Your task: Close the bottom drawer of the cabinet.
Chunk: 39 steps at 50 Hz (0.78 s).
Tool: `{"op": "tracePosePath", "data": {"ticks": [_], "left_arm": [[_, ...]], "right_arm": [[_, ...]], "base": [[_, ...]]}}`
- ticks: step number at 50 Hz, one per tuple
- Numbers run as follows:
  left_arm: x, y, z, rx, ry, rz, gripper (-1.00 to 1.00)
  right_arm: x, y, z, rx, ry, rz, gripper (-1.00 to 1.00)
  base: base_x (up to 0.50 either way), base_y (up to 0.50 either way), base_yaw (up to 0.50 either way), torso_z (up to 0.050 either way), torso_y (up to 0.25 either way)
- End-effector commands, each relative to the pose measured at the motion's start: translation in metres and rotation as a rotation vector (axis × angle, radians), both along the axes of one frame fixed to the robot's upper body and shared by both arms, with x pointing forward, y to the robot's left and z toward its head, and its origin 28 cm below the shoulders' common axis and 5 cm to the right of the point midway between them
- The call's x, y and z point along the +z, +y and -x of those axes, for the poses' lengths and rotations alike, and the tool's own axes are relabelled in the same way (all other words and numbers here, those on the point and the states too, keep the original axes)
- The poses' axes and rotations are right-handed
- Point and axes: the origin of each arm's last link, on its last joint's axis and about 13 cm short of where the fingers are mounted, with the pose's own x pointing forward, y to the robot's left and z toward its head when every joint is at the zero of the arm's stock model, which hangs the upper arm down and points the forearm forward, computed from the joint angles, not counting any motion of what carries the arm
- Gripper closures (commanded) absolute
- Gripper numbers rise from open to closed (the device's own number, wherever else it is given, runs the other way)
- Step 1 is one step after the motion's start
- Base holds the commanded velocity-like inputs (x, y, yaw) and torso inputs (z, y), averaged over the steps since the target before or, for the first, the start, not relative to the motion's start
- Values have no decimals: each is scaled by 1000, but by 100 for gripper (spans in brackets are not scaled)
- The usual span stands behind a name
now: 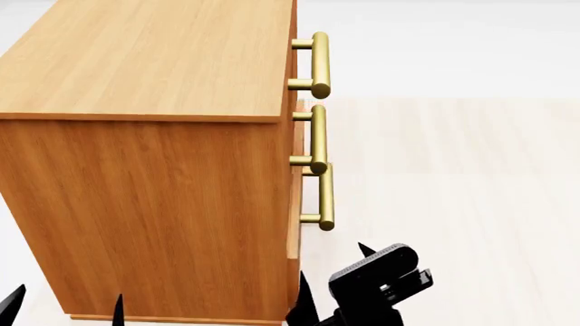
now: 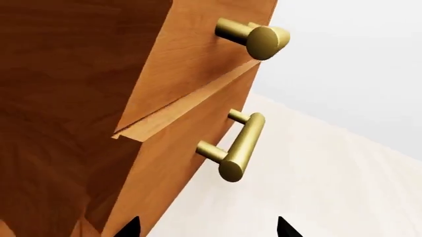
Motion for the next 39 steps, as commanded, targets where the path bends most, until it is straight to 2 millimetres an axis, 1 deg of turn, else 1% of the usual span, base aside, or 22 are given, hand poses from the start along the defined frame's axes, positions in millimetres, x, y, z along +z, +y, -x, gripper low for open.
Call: {"op": "tracePosePath", "data": {"ticks": [1,13,19,25,26,29,32,36,39], "left_arm": [[1,1,-3,-2,-15,29,-100],[1,0,-3,-4,-13,29,-100],[2,-1,-3,-6,-16,29,-100],[2,0,-3,-5,-15,29,-100],[3,0,-3,-5,-16,29,-100],[3,0,-3,-4,-19,29,-100],[4,2,-4,0,-21,29,-100],[4,5,-6,12,-29,22,-100],[5,6,-7,15,-33,20,-100]], "right_arm": [[10,11,-1,111,-5,23,-100],[18,11,1,135,-22,52,-100],[26,12,3,146,-34,68,-100],[28,13,3,154,-41,79,-100],[25,12,1,154,-44,81,-100],[28,12,3,145,-51,83,-100],[28,9,3,108,-59,83,-100],[22,-1,4,62,-67,64,-100],[24,-6,7,43,-71,66,-100]], "base": [[0,0,0,0,0],[0,0,0,0,0],[0,0,0,0,0],[0,0,0,0,0],[0,0,0,0,0],[0,0,0,0,0],[0,0,0,0,0],[0,0,0,0,0],[0,0,0,0,0]]}}
